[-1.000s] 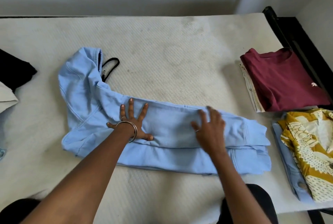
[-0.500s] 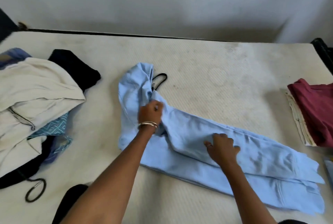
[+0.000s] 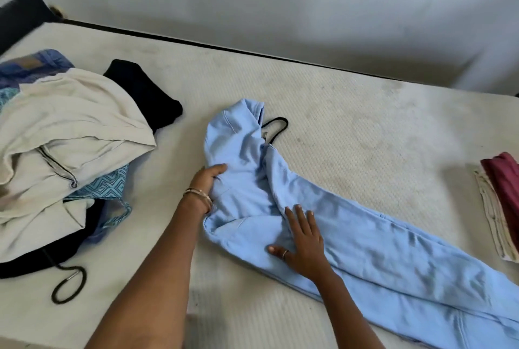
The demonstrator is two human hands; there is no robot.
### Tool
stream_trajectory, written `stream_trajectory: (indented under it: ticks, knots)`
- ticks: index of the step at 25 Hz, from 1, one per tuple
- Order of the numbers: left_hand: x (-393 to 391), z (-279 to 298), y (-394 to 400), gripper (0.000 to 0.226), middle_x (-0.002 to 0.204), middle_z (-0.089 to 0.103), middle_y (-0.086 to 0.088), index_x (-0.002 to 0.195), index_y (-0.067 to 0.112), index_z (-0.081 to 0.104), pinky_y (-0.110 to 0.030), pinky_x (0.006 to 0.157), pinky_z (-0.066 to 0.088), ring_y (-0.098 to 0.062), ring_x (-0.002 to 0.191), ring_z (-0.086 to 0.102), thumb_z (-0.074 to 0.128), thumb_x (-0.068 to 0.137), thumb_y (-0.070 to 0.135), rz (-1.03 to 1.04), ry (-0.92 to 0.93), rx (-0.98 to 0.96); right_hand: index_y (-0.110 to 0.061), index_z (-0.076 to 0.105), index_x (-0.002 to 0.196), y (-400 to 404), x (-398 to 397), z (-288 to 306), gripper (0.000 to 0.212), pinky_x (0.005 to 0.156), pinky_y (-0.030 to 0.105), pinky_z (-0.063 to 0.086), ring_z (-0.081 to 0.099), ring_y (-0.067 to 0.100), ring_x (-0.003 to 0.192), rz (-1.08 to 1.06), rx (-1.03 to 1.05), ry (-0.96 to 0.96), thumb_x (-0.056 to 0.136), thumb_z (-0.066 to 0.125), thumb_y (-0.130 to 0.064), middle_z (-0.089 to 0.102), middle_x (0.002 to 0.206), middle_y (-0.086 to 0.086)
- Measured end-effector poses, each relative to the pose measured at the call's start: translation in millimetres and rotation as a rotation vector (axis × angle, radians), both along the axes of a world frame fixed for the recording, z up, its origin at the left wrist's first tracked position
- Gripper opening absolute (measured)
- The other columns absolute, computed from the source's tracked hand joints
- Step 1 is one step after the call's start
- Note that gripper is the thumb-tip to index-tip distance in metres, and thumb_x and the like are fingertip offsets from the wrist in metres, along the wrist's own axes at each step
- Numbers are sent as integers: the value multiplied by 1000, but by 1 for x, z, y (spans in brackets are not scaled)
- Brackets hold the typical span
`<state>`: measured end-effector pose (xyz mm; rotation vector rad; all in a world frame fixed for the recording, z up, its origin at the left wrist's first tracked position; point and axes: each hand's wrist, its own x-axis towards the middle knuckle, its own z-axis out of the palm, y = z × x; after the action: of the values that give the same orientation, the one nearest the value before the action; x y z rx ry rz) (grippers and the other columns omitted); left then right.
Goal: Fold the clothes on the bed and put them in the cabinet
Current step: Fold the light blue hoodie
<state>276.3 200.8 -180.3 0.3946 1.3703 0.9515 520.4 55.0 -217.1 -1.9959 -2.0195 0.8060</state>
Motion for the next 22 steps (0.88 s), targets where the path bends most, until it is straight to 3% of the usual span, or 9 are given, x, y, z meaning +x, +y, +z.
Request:
stream_trajectory:
  ticks: [2, 4, 8, 11, 13, 15, 17, 19, 22]
  knots:
    - [-27, 1, -14, 42, 118, 66, -14, 123, 5, 60, -45, 93, 51, -32, 105, 65, 67, 83, 15, 125, -126, 162, -29, 19, 154, 4, 4, 2, 117, 122, 41, 8, -3, 21, 149, -50, 1, 54, 61, 15, -101, 7, 161, -7]
    - [-43, 1, -37, 37, 117, 67, -8, 122, 12, 61, -42, 90, 54, -27, 105, 65, 63, 85, 12, 214, -140, 249, -30, 29, 152, 5, 2, 7, 114, 122, 41, 15, 5, 23, 151, -98, 0, 74, 64, 11, -100, 17, 162, -6]
    - [-54, 1, -49, 23, 107, 68, -7, 108, 15, 65, -35, 76, 56, -28, 103, 62, 65, 86, 10, 402, -15, 172, -33, 38, 147, 7, -14, 22, 111, 115, 44, 24, 14, 24, 150, -167, -10, 13, 63, 3, -97, 24, 161, -6]
    - [-62, 7, -25, 67, 119, 67, -14, 119, 9, 64, -42, 90, 53, -29, 109, 64, 83, 65, 43, 308, -82, 77, -25, 36, 149, 18, -31, 31, 106, 114, 48, 24, 22, 30, 147, -195, 70, 5, 73, 5, -92, 26, 160, 2]
    - [-63, 22, -14, 78, 118, 68, -8, 122, 14, 64, -46, 98, 48, -27, 110, 64, 79, 61, 60, 123, -101, -34, -27, 23, 154, 23, -41, 28, 108, 118, 46, 17, 12, 30, 150, -140, 42, 43, 71, 5, -93, 15, 163, 0]
    - [-59, 32, -7, 61, 118, 68, -8, 122, 13, 63, -45, 100, 47, -27, 112, 62, 69, 78, 54, 11, -128, -4, -33, 7, 156, 26, -50, 23, 112, 119, 46, 12, 0, 29, 151, -83, -58, 4, 64, 9, -98, 0, 164, -5]
    - [-52, 42, -1, 35, 115, 69, -10, 113, 8, 66, -42, 98, 48, -27, 108, 64, 61, 88, 33, 96, -199, 121, -40, 0, 155, 36, -55, 26, 108, 116, 52, 16, 2, 34, 149, -22, -154, -118, 68, 37, -92, -2, 164, -5]
    - [-50, 45, 7, 18, 105, 70, -11, 100, 8, 67, -39, 93, 51, -27, 97, 65, 59, 88, 17, 277, -207, 182, -42, 14, 152, 57, -57, 38, 105, 108, 58, 27, 20, 38, 140, -43, -217, -132, 68, 63, -79, 17, 156, -3]
    - [-62, 40, 23, 11, 93, 68, -8, 89, 9, 65, -32, 71, 54, -27, 83, 62, 65, 79, 7, 446, 3, 50, -27, 42, 134, 96, -59, 59, 69, 94, 52, 38, 45, 33, 121, -180, -23, -76, 80, 68, -60, 45, 132, 2]
